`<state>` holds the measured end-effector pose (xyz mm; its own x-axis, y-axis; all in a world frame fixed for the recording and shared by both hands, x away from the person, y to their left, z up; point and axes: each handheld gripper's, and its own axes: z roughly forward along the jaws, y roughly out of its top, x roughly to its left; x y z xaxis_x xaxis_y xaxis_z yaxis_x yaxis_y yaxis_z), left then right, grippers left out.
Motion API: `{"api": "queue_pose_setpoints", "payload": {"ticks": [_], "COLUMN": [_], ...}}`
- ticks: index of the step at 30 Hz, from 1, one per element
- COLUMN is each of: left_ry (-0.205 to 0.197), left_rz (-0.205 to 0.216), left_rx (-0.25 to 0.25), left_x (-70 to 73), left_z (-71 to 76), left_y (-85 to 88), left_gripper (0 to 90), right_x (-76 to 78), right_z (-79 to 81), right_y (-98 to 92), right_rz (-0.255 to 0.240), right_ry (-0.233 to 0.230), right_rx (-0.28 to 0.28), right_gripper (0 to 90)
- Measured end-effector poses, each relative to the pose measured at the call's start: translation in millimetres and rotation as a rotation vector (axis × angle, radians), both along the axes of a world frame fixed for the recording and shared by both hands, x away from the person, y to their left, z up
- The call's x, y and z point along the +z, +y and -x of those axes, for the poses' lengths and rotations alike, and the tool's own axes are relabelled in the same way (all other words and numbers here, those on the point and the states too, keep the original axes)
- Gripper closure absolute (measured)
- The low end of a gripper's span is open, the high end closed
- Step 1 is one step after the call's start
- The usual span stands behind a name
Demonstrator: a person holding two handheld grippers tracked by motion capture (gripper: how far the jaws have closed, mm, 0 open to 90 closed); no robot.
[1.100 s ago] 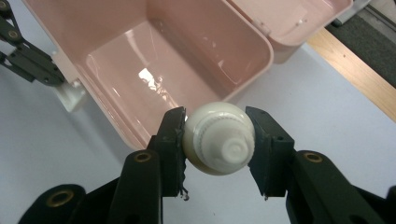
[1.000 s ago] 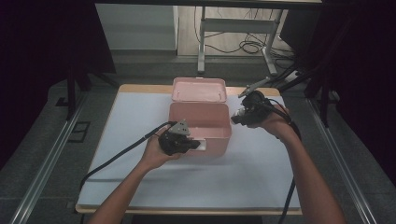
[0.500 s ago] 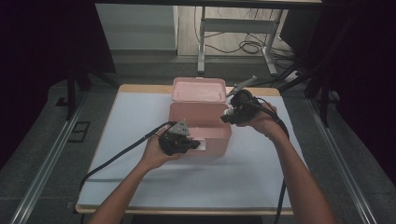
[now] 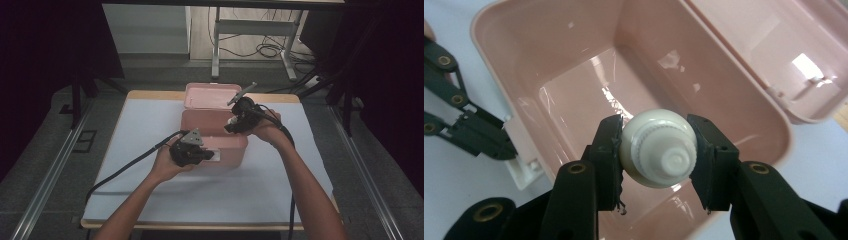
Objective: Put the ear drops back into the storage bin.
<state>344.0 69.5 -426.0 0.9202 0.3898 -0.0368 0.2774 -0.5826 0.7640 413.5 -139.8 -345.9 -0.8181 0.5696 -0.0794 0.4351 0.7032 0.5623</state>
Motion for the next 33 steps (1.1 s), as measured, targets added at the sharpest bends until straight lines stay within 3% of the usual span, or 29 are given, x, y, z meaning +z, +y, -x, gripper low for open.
{"api": "queue_pose_setpoints", "payload": {"ticks": [9,33], "left_ry": [-0.005,0.003], "left_rz": [-0.007,-0.004], "left_rx": [0.001,0.002], "left_x": [0.2,0.3], "left_z": [0.5,0.0], "left_y": [0.1,0.1], "left_gripper": [90.0,90.0], "right_x": [-11.7,-20.9], "right_z": [-6.0,-19.7], "right_y": [24.6,50.3], "right_rz": [0.023,0.019], "right_ry": [0.014,0.035], "right_rx": [0.031,0.048], "right_gripper": [60.2,60.2]}}
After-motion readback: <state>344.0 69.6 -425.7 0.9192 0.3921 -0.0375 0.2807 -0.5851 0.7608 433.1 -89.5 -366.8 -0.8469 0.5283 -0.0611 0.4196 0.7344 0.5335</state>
